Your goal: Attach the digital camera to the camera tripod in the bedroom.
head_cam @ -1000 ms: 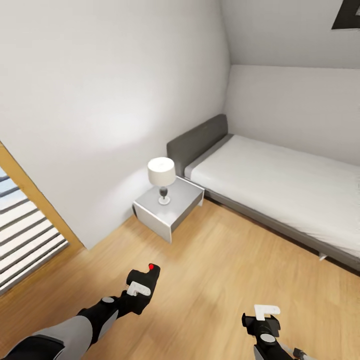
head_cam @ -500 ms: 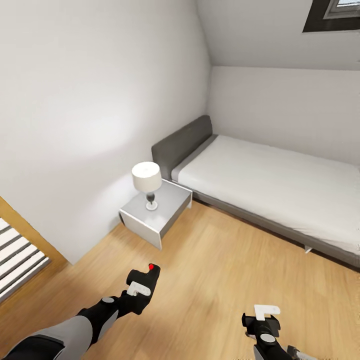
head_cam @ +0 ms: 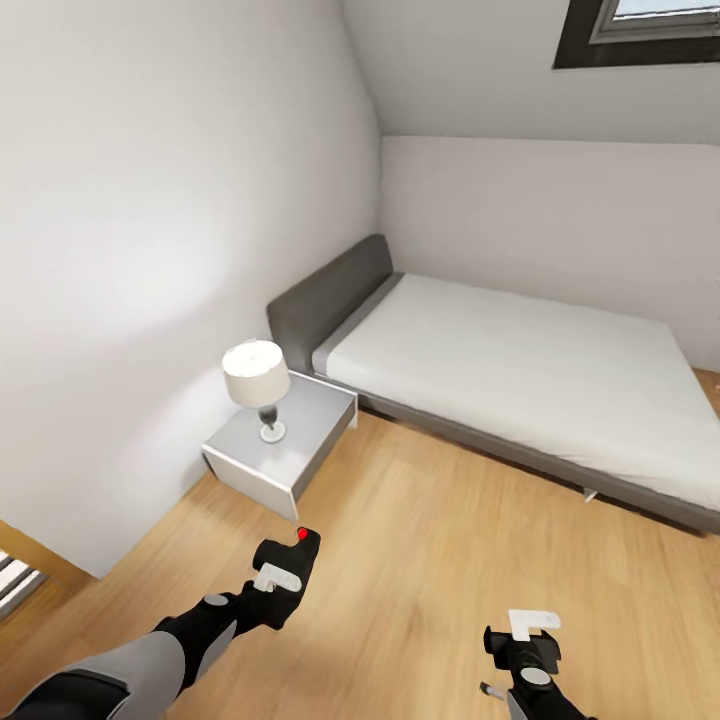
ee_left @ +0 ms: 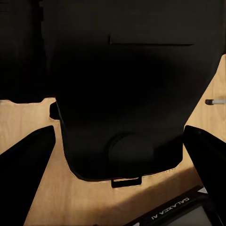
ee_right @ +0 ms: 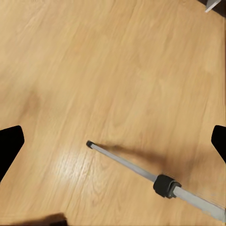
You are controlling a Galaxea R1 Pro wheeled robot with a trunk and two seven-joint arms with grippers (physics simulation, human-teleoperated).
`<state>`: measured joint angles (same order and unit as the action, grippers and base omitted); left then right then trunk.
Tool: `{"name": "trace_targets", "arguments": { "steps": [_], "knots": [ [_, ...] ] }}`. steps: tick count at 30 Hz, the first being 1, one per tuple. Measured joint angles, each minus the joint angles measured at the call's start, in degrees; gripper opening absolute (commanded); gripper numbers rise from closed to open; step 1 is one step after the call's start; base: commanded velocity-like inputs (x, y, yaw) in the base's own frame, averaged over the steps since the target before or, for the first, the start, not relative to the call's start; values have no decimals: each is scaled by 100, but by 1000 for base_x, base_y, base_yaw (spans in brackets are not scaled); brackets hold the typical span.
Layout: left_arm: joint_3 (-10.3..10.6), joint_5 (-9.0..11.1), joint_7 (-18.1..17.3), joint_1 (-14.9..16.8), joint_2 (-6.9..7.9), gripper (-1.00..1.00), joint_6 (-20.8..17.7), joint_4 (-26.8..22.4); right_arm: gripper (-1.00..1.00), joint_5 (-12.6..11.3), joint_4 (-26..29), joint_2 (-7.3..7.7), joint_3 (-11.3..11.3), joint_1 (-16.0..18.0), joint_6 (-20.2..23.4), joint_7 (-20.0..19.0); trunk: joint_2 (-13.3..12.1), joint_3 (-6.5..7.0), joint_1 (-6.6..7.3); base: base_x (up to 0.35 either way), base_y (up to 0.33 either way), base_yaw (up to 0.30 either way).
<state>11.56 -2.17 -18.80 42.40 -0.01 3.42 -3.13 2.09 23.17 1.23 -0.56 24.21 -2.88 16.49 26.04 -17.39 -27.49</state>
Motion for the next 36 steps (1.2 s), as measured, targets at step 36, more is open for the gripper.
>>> {"name": "trace_targets", "arguments": {
  "steps": [36],
  "knots": [
    [23, -5, -7, 453, -147, -100, 51, -258, 100, -1, 384, -324, -72, 489, 5, -2, 0, 24, 0, 54, 0, -63]
  ]
}}
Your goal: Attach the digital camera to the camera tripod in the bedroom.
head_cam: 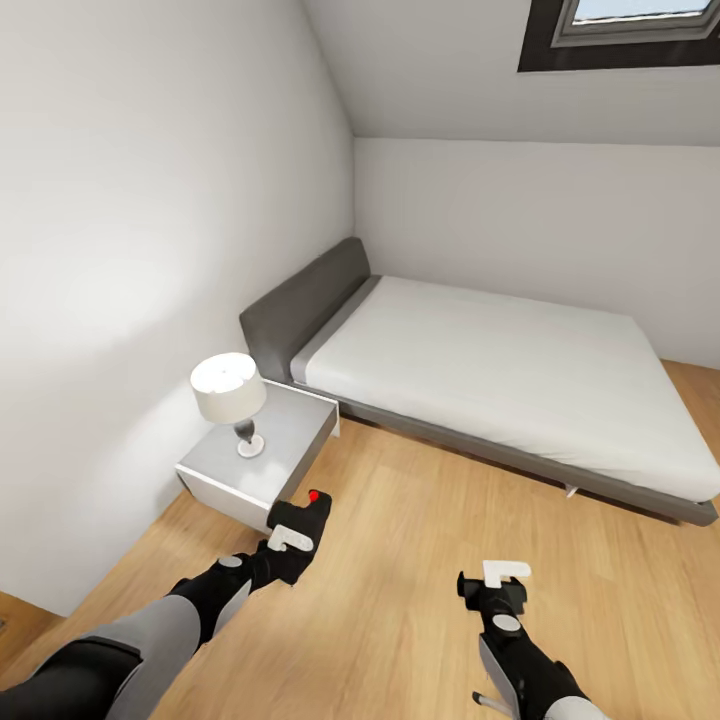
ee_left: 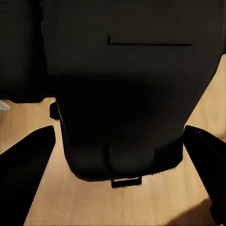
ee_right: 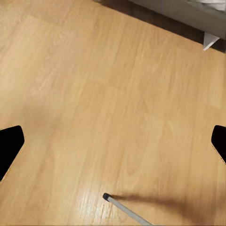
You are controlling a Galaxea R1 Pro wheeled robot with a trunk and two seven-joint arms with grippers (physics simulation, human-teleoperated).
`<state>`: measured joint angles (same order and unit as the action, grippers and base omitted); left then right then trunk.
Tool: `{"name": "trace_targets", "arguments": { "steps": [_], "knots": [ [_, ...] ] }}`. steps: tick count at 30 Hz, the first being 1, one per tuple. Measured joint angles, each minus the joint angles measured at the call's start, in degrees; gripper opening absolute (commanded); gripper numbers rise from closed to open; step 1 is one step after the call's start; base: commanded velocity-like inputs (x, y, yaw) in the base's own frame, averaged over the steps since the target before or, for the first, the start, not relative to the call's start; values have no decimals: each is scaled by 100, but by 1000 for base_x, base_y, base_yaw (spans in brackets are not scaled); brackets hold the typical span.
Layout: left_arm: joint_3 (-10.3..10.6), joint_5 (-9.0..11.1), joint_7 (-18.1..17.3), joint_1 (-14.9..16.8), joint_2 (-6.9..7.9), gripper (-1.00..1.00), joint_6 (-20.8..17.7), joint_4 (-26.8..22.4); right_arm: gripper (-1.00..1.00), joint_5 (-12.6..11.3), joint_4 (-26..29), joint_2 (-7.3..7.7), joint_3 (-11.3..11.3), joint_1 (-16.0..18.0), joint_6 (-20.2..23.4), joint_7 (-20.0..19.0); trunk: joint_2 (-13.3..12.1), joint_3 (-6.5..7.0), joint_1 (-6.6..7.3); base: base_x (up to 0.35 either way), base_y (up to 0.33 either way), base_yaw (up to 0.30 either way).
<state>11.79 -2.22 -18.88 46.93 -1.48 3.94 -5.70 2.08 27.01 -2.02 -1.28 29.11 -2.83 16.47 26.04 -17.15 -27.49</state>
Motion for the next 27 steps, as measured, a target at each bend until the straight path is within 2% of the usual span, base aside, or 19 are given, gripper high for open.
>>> {"name": "trace_targets", "arguments": {
  "steps": [6, 15, 27],
  "knots": [
    [-1, 1, -1, -11, -2, -100, 0, 1, 100, -1, 2, -1, 0, 108, 0, 6, -1, 0, -2, 140, 0, 0],
    [-5, 4, -1, -14, -1, -100, 0, 1, 100, -2, 17, -2, 0, 108, 0, 8, -1, 1, -3, 17, 0, -10],
    [-4, 4, 0, -13, 4, -100, 0, 3, 100, -8, 22, 0, 0, 107, 1, 5, 0, 55, -2, 1, 0, -173]
  ]
}}
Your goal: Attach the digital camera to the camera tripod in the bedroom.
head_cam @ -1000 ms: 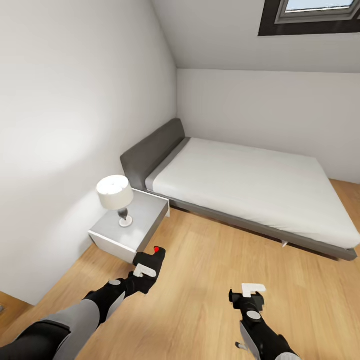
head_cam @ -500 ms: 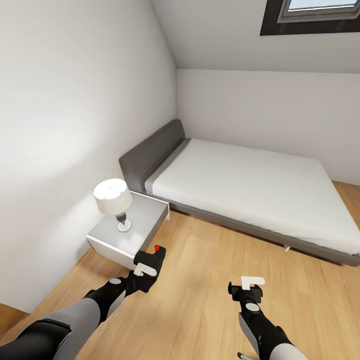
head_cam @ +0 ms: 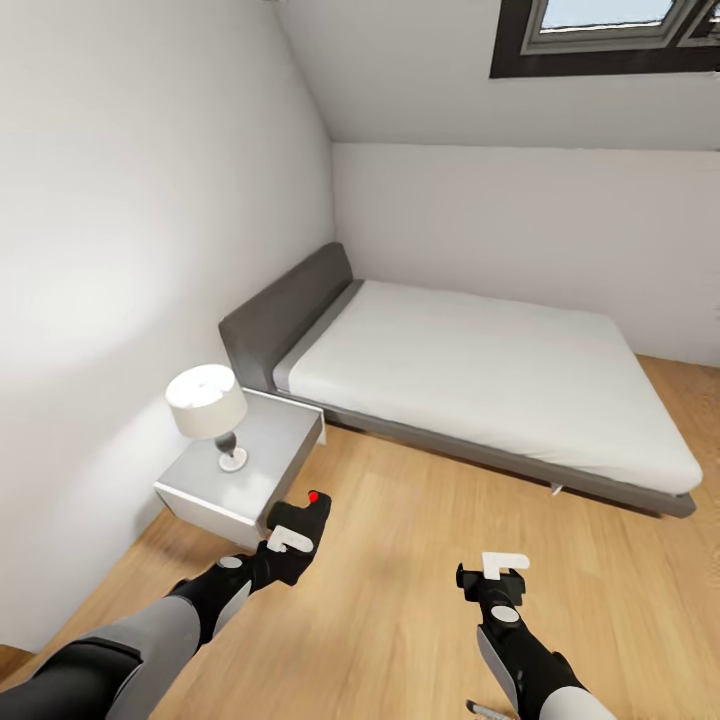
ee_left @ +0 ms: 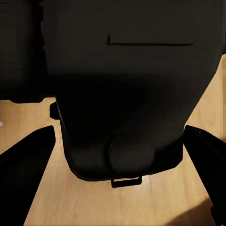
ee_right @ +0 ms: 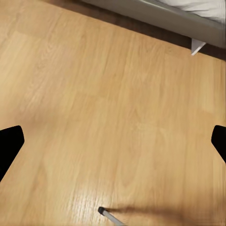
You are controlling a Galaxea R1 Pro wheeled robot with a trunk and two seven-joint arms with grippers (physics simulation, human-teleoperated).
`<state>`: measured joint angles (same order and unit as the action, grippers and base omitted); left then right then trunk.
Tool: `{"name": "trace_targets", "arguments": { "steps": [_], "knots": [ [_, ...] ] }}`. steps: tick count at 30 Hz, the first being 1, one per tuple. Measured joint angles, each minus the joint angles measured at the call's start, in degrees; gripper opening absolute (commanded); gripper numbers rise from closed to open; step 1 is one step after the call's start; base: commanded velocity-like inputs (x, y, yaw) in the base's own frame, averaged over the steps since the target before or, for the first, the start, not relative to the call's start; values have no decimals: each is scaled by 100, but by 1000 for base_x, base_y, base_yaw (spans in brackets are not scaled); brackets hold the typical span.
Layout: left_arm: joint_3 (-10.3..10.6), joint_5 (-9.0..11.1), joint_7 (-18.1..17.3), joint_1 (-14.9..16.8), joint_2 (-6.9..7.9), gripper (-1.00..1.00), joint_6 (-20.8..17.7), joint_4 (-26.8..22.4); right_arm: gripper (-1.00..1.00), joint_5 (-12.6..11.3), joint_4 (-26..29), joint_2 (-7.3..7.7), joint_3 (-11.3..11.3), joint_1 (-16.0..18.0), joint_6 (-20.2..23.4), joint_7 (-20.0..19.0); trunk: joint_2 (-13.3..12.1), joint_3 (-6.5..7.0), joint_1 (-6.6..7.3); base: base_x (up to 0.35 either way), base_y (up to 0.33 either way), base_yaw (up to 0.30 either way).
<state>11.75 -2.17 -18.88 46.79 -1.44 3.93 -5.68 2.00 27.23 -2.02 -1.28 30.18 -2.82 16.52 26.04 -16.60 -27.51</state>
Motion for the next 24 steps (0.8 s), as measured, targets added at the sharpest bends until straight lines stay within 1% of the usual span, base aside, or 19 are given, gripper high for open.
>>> {"name": "trace_targets", "arguments": {
  "steps": [13, 20, 24],
  "knots": [
    [1, 0, 0, -4, 2, -100, 0, 0, 100, 0, 0, 0, 0, 0, -2, -3, 0, 74, 0, 0, 0, -199],
    [3, 0, -1, -9, 2, -100, 0, -1, 100, 0, -2, -1, 0, 1, -8, 1, 0, 89, 0, 3, 1, -58],
    [3, -2, -4, -10, 8, -100, 0, -1, 100, 0, 3, 0, 0, 1, -10, 1, 0, 91, 1, 99, 78, -11]
  ]
}}
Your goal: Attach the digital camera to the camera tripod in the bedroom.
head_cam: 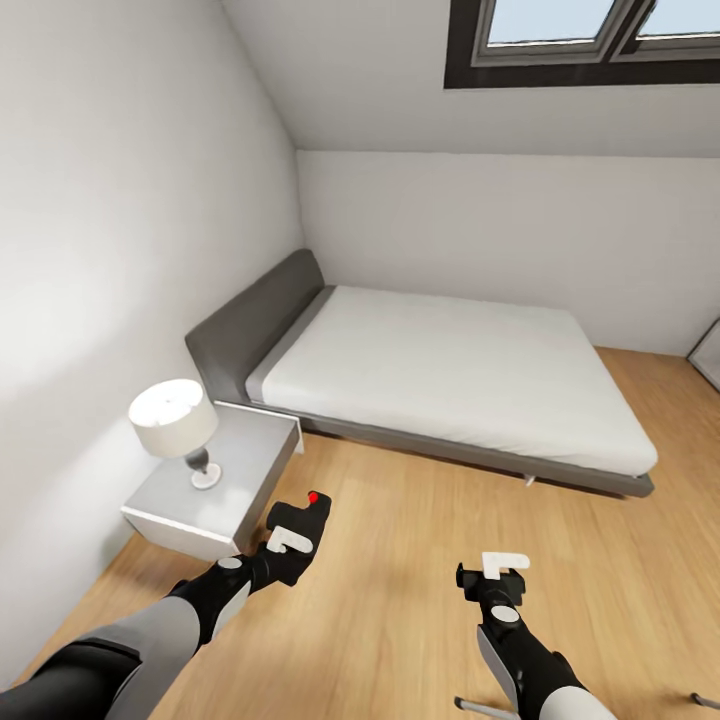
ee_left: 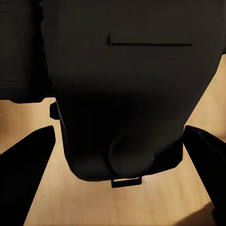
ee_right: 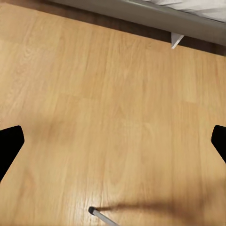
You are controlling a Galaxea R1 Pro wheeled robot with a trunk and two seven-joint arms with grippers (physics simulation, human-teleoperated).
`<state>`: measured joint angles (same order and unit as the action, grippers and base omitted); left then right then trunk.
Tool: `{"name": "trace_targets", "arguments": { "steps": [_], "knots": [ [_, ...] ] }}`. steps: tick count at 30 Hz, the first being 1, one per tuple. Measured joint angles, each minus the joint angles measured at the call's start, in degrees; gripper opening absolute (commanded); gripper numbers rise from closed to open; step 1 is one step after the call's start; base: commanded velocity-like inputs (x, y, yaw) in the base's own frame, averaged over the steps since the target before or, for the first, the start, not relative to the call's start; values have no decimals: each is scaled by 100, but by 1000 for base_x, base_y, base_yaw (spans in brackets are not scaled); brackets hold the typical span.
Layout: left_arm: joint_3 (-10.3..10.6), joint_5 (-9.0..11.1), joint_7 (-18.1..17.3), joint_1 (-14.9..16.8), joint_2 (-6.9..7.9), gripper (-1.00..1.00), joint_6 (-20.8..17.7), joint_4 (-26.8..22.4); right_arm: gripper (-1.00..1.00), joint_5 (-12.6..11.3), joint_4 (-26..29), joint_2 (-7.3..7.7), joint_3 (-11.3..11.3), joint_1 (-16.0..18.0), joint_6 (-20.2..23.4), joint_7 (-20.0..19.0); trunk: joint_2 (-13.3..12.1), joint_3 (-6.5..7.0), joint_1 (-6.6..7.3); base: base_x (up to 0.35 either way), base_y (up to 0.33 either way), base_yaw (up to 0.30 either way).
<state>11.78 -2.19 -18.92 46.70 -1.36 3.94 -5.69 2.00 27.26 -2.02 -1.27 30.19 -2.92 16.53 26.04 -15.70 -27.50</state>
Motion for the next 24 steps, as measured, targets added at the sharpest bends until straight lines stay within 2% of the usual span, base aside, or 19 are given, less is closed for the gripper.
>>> {"name": "trace_targets", "arguments": {
  "steps": [21, 24],
  "knots": [
    [0, 1, -6, 0, 4, -100, 0, 0, 100, -2, 15, 0, 0, 0, -25, -8, 0, 1, -1, 26, 23, -1],
    [8, -3, -6, -2, 3, -100, 1, 1, 100, -7, 17, 1, 4, -1, -34, -10, 2, 4, 2, 146, 128, -127]
  ]
}}
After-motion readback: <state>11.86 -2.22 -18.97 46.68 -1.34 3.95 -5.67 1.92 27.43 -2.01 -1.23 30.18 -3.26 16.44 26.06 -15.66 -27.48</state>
